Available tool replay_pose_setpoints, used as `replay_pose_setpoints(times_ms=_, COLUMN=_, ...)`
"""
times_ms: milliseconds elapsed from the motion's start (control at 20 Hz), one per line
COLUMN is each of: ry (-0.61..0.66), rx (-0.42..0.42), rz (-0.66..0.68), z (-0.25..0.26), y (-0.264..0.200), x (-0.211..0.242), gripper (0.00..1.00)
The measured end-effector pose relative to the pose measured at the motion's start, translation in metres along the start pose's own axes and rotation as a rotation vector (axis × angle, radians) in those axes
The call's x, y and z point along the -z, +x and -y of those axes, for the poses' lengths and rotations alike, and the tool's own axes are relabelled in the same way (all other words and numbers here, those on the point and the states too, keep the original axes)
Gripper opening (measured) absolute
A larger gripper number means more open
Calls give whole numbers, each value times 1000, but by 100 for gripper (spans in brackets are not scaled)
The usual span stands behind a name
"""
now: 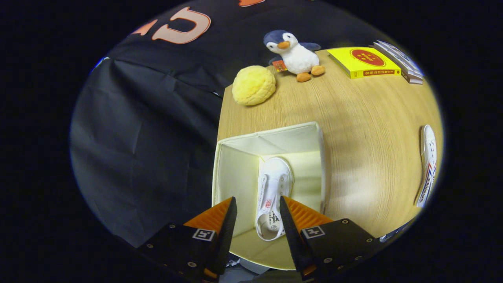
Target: Open the storage box then place both shoes into the box .Put the left shoe in first, then the right shoe, with the right side of both shoes facing outward in a uniform manner.
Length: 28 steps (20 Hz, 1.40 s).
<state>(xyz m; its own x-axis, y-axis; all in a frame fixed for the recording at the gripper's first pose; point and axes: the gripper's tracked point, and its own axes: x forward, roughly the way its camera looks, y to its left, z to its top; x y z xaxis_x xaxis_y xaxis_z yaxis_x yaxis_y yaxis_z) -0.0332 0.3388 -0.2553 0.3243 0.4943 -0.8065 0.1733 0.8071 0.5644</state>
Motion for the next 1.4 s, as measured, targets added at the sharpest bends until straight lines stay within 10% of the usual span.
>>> replay_pose_setpoints(times_ms=450, ry=-22, rx=-34, rz=131, z=79, y=-75, x=-26, gripper=81)
replay_pose_setpoints(times_ms=1400, ry=19, rx=463, rz=173, z=379, y=-151, x=41, gripper=91)
